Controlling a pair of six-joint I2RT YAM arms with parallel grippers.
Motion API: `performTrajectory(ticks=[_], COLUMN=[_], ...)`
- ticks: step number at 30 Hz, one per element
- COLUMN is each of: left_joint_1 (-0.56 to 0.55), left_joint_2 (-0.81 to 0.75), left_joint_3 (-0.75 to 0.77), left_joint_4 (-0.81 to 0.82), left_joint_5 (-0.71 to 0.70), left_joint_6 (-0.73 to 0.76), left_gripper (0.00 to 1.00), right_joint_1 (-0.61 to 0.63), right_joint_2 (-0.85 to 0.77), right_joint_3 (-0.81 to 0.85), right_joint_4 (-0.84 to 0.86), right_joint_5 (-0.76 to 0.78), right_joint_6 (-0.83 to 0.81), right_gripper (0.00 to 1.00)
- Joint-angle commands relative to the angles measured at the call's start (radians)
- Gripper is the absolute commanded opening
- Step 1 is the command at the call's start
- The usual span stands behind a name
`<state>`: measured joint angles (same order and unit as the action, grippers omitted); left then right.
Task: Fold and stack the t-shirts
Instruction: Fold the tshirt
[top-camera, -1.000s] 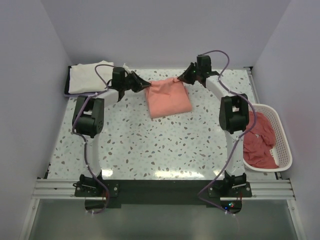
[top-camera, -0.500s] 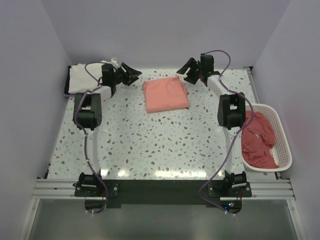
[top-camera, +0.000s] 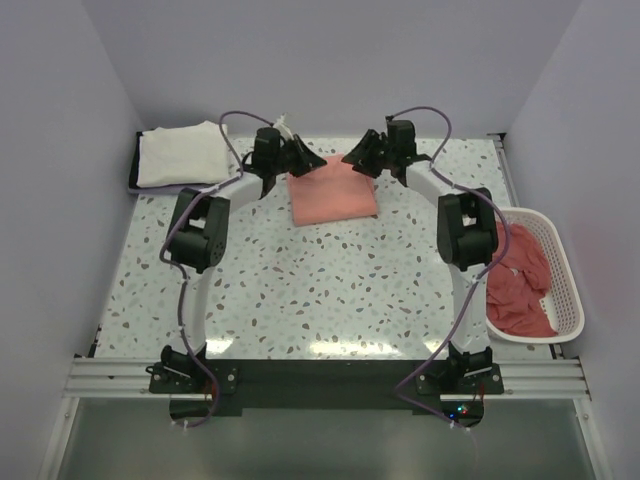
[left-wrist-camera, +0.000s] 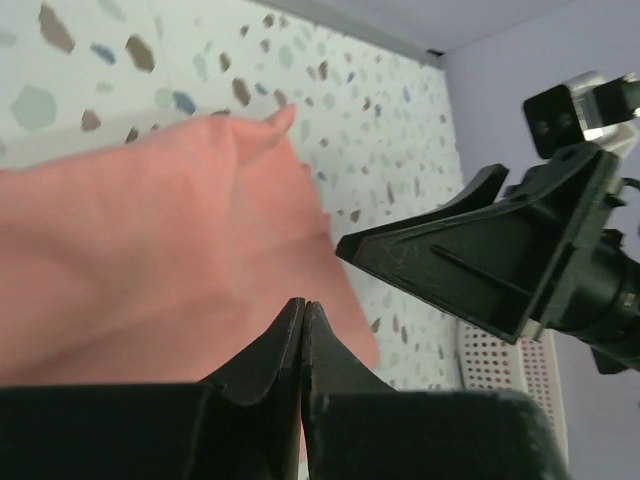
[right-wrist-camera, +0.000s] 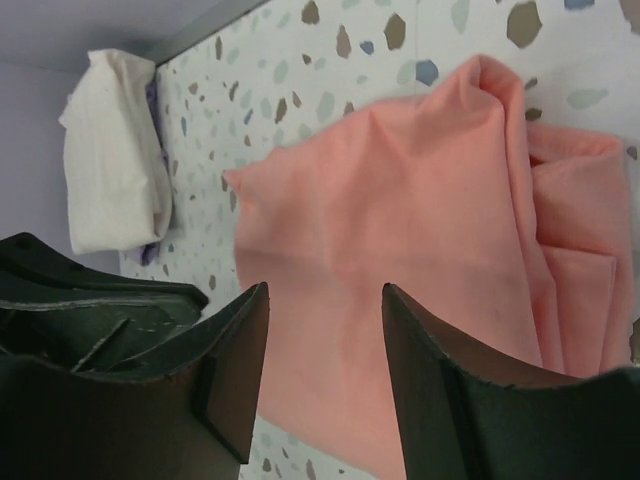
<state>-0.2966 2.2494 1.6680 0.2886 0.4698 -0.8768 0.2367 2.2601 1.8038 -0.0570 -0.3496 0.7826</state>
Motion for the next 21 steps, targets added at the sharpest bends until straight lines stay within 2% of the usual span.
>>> performTrajectory(ticks=[1, 4, 10, 12, 16, 21], left_joint_1=[-0.012, -0.033, -0.068, -0.076, -0.117, -0.185], left_joint_2=[0.076, 0.076, 0.016, -0.004, -0.117, -0.316], left_joint_3=[0.041, -0.003, -0.170, -0.221, -0.425, -0.701], left_joint_4=[-0.114, -0.141, -0.114, -0.095, -0.056, 0.014], left_joint_5=[-0.088, -0.121, -0.183, -0.194, -0.240, -0.279], left_joint_6=[0.082, 0.102, 0.088, 0.073, 0.050, 0.024], left_gripper=[0.04, 0.03, 0.01, 0.00, 0.00, 0.00], right_joint_1=[-0.005, -0.004, 0.000, 0.003, 0.012, 0.027], right_joint_2=[0.024, -0.002, -0.080, -0.108, -0.180, -0.382], right_joint_3=[-0.047, -0.146, -0.429, -0.478, -0.647, -0.903], right_joint_4=[0.031, 0.013, 0.114, 0.125, 0.151, 0.166], right_joint_5=[0.017, 0.041, 0.063, 0.067, 0.064, 0.095], right_joint_6=[0.004, 0.026, 0.101, 0.109, 0.130, 0.135], right_gripper=[0.50, 0.49, 0.48, 0.48, 0.46, 0.46])
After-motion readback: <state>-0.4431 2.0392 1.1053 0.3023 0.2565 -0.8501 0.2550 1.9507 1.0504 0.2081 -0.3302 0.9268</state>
